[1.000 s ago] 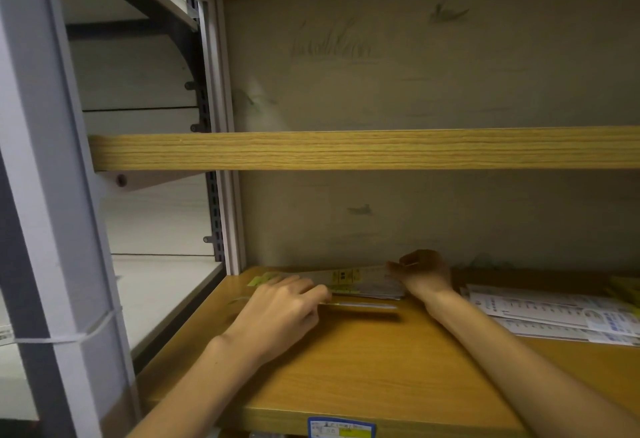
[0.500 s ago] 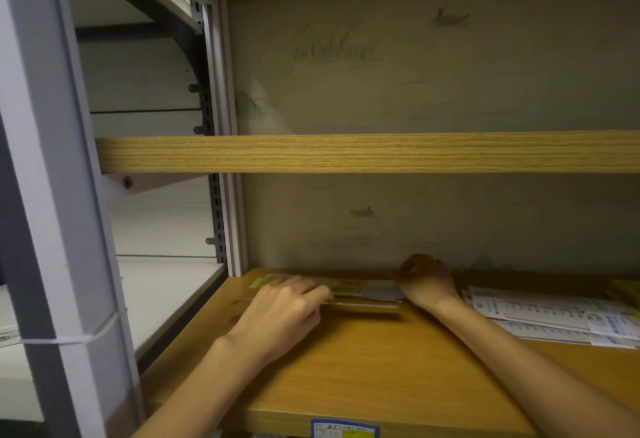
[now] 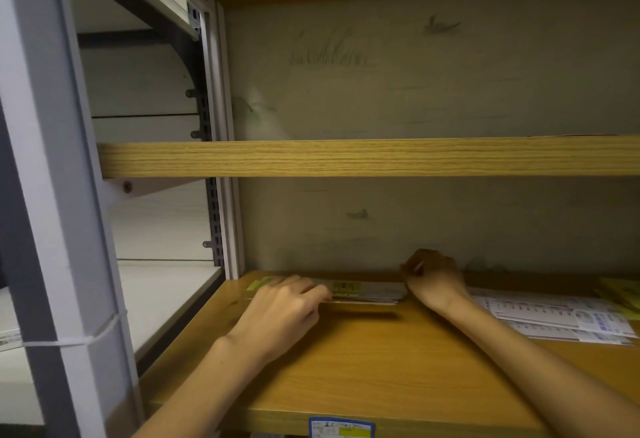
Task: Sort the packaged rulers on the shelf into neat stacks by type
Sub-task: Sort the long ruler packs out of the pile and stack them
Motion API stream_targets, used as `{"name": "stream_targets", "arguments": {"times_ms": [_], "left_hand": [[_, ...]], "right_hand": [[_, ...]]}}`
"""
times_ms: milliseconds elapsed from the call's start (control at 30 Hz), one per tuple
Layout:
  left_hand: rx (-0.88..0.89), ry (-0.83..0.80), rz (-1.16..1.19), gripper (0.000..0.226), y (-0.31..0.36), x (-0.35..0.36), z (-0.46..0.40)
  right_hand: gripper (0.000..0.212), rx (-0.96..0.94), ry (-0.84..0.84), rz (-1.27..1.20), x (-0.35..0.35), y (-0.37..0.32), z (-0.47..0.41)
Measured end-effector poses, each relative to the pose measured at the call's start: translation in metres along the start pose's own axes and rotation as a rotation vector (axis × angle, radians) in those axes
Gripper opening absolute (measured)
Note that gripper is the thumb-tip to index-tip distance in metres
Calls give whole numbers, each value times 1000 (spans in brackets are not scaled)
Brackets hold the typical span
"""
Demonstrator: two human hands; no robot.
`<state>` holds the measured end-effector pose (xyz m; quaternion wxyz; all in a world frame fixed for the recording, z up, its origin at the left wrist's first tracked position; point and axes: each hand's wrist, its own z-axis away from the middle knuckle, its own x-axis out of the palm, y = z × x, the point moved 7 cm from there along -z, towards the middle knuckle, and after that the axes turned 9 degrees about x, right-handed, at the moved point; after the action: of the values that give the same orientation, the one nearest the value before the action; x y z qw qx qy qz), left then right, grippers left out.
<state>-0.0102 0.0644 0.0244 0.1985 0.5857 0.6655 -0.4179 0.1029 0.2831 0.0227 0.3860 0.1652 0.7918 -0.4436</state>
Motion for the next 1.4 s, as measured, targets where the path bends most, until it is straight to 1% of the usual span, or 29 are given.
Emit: {"name": "stream_targets", "arguments": {"times_ms": [67, 100, 167, 200, 267, 400, 500, 600, 733, 900, 1033, 1167, 1300, 1400], "left_hand": [[-18, 21, -10, 28, -1, -4, -2], [-28, 38, -20, 29, -2, -7, -4], [-45, 72, -48, 29, -2, -13, -9], [-50, 87, -58, 29, -1, -16, -12], [-54, 107, -67, 28, 0, -19, -17], [-53, 131, -89, 31, 4, -19, -21], [-72, 192, -80, 28, 8, -20, -19], [-64, 244, -61, 19, 13, -22, -13], [-28, 196, -52, 22, 16, -15, -4], [-14, 140, -17, 19, 16, -11, 1], [-29, 121, 2, 19, 12, -9, 4], [-46, 103, 6, 20, 7, -7, 6], [-64, 95, 3, 20, 3, -7, 8], [-70, 93, 0, 19, 1, -8, 9]], "right_hand": [[23, 4, -69, -129, -6, -8, 9], [28, 30, -138, -195, -8, -14, 16], [35, 147, -308, -353, -8, -21, 32], [35, 208, -379, -439, -7, -23, 38], [26, 287, -453, -592, -7, -25, 44], [7, 387, -438, -827, -5, -23, 47], [4, 443, -368, -926, -4, -15, 45], [7, 459, -278, -939, -6, -3, 40], [9, 491, -223, -912, -2, 8, 32], [16, 517, -207, -893, 15, 10, 21], [15, 463, -204, -883, 24, 2, 15], [17, 386, -152, -808, 25, -4, 8], [17, 361, -81, -742, 27, -2, 2], [18, 332, -60, -654, 27, -1, 0]]}}
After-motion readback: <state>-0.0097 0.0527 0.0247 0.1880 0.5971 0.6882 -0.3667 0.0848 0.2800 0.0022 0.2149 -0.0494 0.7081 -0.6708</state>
